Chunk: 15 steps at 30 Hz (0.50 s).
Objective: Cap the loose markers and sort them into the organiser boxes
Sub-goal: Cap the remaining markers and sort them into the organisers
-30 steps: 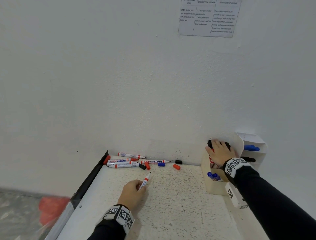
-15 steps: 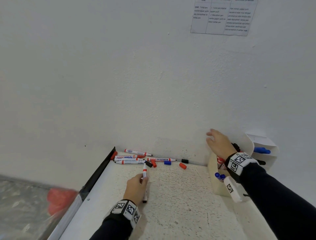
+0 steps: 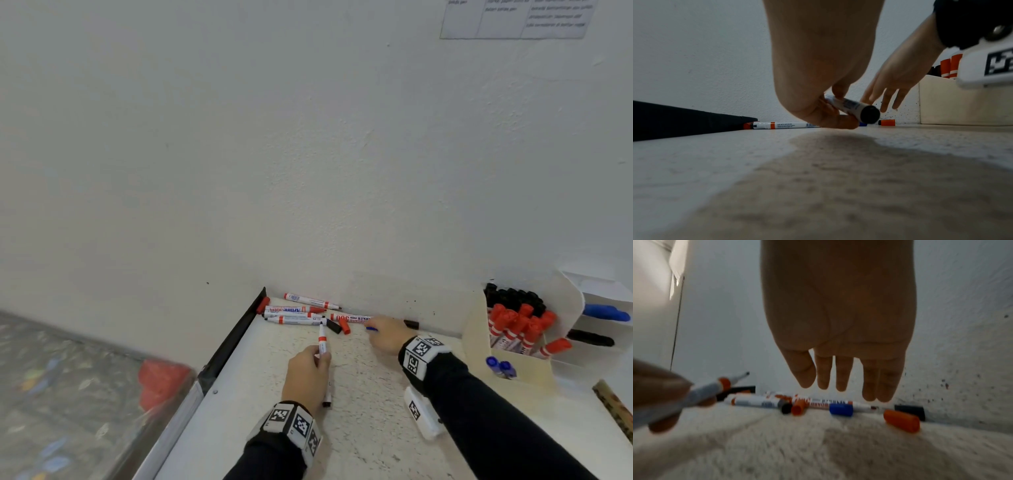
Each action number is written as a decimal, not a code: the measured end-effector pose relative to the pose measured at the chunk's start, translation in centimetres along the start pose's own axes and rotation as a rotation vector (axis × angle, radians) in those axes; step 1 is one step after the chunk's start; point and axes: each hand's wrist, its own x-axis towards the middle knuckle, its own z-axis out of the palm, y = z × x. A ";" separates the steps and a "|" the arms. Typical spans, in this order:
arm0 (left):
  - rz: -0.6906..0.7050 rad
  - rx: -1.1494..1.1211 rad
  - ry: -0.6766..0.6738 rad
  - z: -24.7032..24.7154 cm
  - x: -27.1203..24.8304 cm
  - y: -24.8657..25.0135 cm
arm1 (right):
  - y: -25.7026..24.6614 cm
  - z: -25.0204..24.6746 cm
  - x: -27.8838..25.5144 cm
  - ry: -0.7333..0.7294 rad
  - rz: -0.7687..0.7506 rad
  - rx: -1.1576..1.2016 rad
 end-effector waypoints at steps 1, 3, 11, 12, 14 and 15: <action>-0.002 0.008 0.009 0.0 0.1 -0.1 | -0.2 0.6 0.4 0.015 -0.049 0.010; -0.011 0.014 0.024 0.0 0.2 -0.3 | -1.2 1.7 1.1 0.061 -0.180 0.024; -0.019 0.069 0.002 0.2 0.4 -0.8 | -3.4 3.5 2.5 0.288 -0.160 -0.100; -0.016 0.081 0.003 0.2 0.4 -0.9 | -3.3 3.5 2.5 0.273 -0.137 -0.113; -0.002 0.095 0.011 0.2 0.5 -1.0 | -3.0 3.3 2.1 0.260 -0.097 -0.074; 0.009 0.102 0.015 0.2 0.5 -1.0 | -2.8 3.2 1.8 0.266 -0.074 -0.033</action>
